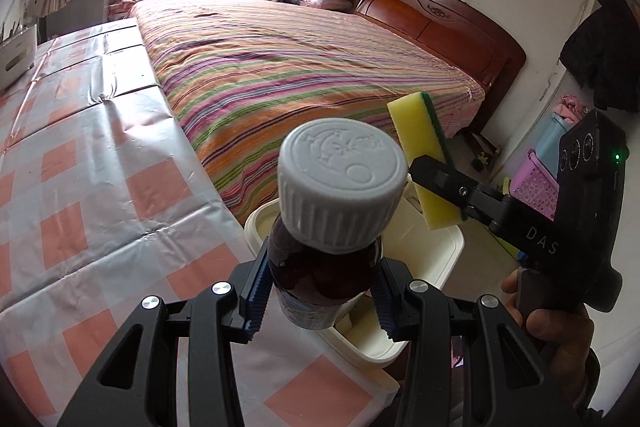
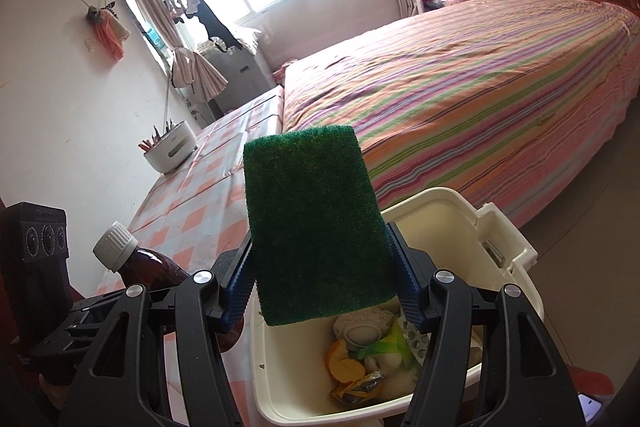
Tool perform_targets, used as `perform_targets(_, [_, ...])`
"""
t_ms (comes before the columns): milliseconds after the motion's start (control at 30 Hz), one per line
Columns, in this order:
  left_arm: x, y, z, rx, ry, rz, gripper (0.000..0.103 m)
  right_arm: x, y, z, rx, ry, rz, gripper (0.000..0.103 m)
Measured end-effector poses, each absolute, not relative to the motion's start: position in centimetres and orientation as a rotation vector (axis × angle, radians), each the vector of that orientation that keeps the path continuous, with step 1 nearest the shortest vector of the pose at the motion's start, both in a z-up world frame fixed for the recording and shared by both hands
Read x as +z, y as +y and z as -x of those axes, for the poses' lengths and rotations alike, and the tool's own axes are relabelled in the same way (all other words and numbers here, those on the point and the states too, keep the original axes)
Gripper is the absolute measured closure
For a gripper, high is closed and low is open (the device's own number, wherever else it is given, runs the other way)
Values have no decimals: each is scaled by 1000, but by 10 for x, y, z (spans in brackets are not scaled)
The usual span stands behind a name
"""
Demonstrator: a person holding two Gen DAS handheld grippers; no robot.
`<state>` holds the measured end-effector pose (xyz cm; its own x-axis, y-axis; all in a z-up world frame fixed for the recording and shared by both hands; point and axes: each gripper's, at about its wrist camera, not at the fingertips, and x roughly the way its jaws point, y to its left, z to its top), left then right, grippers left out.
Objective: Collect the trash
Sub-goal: 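Carry the sponge and bottle to the cream bin and release both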
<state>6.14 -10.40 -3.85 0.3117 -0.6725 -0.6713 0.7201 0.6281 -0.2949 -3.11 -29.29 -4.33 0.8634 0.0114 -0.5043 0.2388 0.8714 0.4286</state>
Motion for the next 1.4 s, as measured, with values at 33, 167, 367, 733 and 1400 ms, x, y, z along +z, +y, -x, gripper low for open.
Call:
perform_targets(33, [-39,-106,-61,-922,854,-65,60,-44,-293,31,-129,520,-507,43])
perform_targets(167, [-42,-115,-59,-930,859,-76,60,-46,-297,33,-149,525,-523,43])
perform_targets(367, [-47,-121,-57,-929,872,-89,60,-49,-301,32,-169,539,-540,35])
perform_targets(733, [-51,-131,-60,-930,887,-94,60,-39,-312,42,-175,490,-610,31])
perform_targets(1400, [-55,-147,-54,-944,865,-113,32,-34,-314,60,-188,423,-627,30])
